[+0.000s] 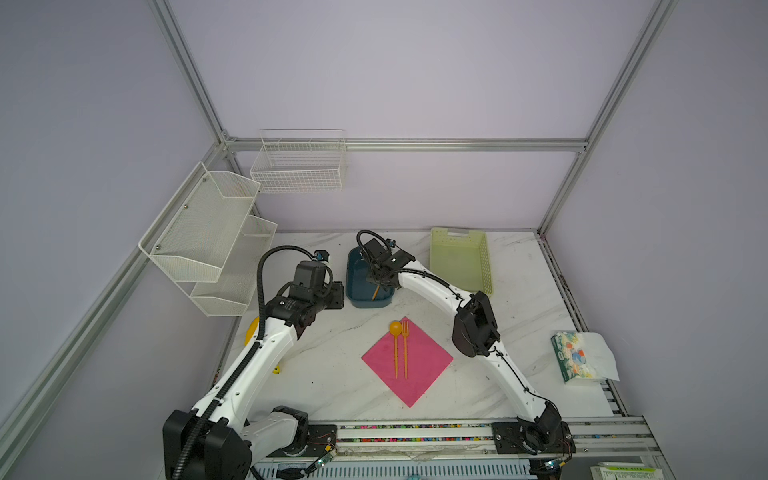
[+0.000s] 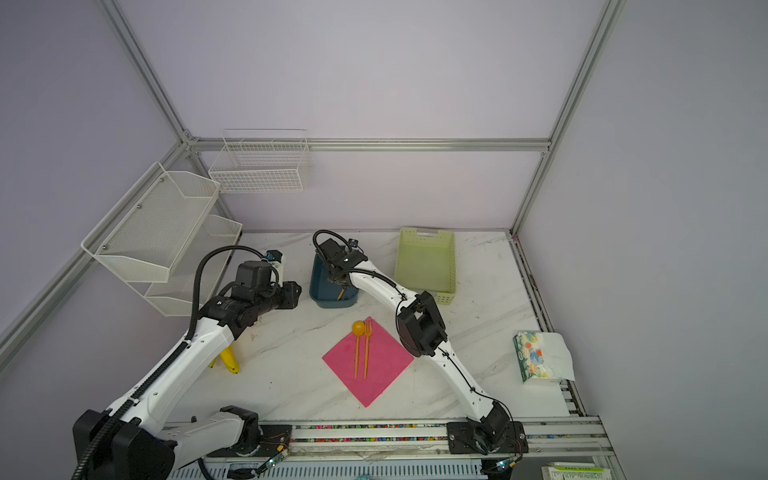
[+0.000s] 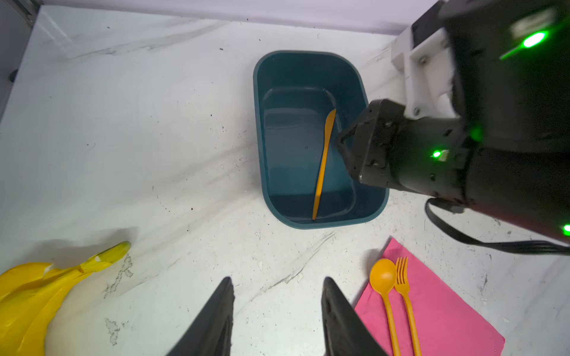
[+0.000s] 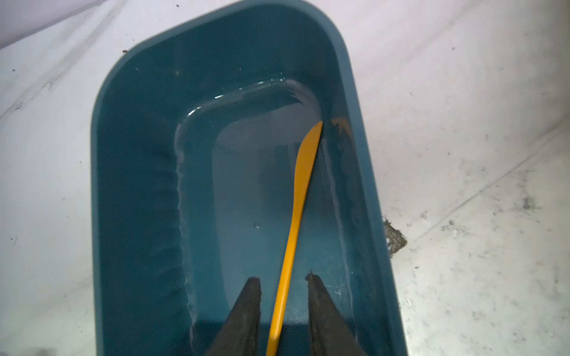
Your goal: Place the utensils on the paper napkin and roll it up
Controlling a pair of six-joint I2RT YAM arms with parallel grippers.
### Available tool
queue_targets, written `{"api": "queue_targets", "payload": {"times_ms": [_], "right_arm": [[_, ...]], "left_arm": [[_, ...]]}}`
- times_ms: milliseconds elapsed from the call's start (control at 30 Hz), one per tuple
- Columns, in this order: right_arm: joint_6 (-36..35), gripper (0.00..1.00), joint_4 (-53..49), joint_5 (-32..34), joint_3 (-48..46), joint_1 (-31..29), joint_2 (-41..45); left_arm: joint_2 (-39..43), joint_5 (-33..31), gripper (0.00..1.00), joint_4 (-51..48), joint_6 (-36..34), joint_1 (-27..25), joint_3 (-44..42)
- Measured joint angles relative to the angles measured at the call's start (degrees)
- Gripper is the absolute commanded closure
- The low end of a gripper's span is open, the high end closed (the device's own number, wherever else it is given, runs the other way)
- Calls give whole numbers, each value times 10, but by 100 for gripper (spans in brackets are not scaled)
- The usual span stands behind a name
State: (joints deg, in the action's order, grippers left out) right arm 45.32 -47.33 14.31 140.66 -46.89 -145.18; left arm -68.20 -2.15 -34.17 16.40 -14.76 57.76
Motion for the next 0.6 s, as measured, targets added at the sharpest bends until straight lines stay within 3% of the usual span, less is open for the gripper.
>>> {"api": "queue_targets", "payload": {"times_ms": [167,400,600], "right_arm": [[-22,69,0,10,-14,0,58],[-40,69,0,30,-33,0,142],[-48,69,-1,48,-76,4,183]], "left_arm": [[-82,47,61,-30,6,0,17],[-207,138,65,-45,20,0,110],[-292,159,65,-54,17,-2,196]]}}
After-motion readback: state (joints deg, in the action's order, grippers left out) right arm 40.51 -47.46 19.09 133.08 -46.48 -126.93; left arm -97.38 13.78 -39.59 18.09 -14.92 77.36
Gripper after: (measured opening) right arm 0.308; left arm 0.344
